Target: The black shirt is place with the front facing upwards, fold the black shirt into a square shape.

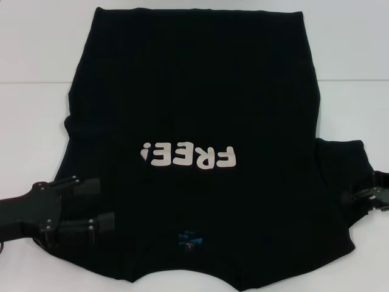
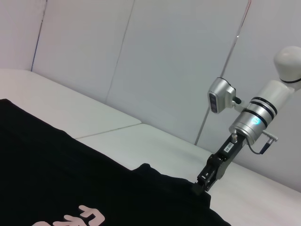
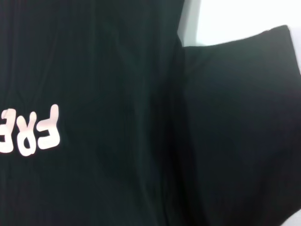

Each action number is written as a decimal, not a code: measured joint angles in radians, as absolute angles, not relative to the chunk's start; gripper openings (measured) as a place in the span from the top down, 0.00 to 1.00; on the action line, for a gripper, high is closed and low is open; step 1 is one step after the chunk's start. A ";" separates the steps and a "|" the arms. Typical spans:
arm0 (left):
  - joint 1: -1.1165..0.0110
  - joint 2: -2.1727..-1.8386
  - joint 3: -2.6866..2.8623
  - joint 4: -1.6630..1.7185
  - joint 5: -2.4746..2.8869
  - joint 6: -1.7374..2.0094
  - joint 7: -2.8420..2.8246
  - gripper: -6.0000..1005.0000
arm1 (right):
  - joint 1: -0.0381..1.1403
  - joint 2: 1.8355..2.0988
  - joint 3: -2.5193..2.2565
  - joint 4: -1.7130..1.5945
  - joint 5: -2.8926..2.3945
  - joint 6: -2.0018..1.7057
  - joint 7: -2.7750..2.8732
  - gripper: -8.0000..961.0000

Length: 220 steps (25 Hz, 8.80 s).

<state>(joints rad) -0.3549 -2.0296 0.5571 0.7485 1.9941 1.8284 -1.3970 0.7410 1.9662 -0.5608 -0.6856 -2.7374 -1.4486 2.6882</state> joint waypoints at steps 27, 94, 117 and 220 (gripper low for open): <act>-0.351 -2.032 0.550 0.742 1.986 1.830 -1.402 0.08 | 0.699 1.946 -0.609 -0.754 -2.713 -1.465 2.662 0.96; -0.351 -2.034 0.486 0.683 1.986 1.829 -1.521 0.08 | 0.687 1.918 -0.799 -0.770 -2.415 -1.638 2.548 0.19; -0.398 -1.878 0.437 0.701 2.211 1.730 -2.265 0.08 | 0.429 1.999 -0.455 -0.669 -2.194 -1.811 1.576 0.17; -0.523 -1.944 0.499 0.762 2.479 1.569 -2.282 0.96 | 0.561 1.912 -0.566 -0.873 -2.603 -1.756 2.531 0.17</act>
<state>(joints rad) -0.5228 -1.9438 0.4985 0.7620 2.4793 1.5688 -2.2824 0.5612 1.9122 -0.5655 -0.8728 -2.6031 -1.7559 2.5313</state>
